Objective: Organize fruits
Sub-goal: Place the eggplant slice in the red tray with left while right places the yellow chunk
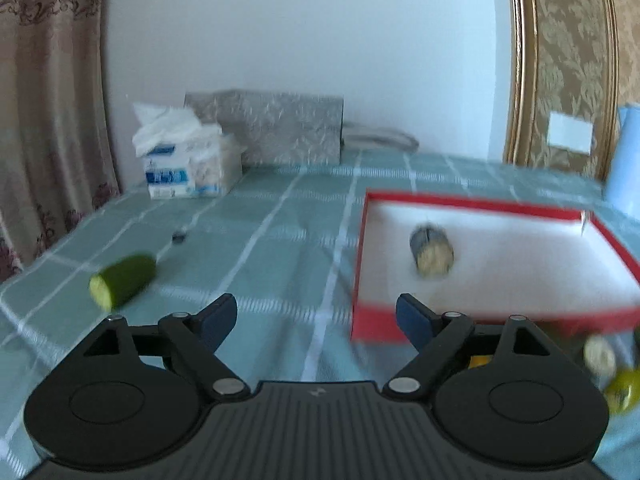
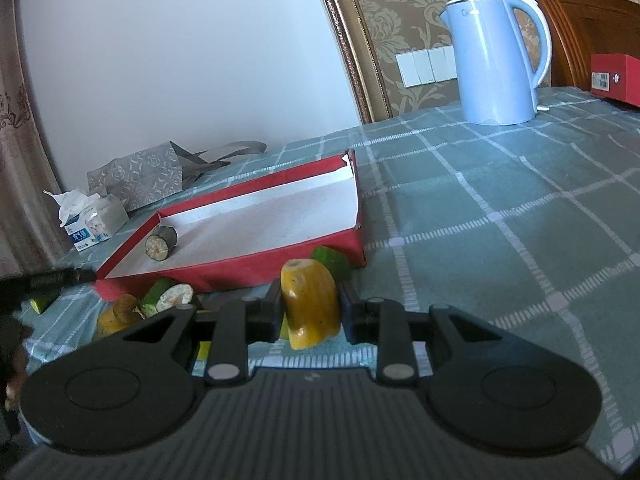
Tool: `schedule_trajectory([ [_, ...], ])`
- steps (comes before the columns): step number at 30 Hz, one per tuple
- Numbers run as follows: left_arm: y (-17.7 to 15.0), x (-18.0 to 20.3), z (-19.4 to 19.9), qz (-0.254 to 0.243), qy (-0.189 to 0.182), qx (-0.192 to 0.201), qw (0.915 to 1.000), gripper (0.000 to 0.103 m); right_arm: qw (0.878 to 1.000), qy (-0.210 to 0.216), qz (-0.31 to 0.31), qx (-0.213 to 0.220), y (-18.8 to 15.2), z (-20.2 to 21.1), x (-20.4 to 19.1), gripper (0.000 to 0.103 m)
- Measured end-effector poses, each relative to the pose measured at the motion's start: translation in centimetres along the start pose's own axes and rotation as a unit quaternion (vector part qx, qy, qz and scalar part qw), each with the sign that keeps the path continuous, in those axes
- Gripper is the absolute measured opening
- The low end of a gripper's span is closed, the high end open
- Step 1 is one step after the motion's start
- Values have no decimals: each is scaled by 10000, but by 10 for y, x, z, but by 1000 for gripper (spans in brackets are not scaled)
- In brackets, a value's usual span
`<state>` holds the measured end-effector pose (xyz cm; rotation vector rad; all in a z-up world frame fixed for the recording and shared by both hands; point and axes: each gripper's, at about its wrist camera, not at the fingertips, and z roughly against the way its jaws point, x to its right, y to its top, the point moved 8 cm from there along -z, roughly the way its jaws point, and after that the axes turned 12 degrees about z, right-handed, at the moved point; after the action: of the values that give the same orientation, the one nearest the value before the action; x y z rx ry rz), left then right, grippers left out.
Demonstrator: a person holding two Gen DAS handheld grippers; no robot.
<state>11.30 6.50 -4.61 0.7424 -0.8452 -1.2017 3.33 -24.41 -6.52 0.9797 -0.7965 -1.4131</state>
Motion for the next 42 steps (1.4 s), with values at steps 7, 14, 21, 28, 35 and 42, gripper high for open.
schedule_trajectory([
  [7, -14, -1, -7, -154, 68, -364, 9992, 87, 9995, -135, 230, 177, 2, 9, -4, 27],
  [14, -15, -10, -13, 86, 78, -540, 9985, 87, 9990, 24, 419, 165, 26, 7, -14, 27],
  [21, -20, -11, -19, 1, 192, -681, 9975, 87, 9941, -48, 1071, 151, 75, -38, -35, 27],
  [28, -20, -9, -21, -50, 186, -697, 9974, 88, 9854, -455, 1455, -758, 80, -128, -34, 27],
  [35, -19, -6, -24, -87, 164, -710, 9973, 89, 9814, -527, 1445, -1145, 70, -159, -30, 27],
  [42, -19, -5, -24, -89, 157, -713, 9973, 90, 9773, -602, 1573, -1285, 74, -166, -31, 42],
])
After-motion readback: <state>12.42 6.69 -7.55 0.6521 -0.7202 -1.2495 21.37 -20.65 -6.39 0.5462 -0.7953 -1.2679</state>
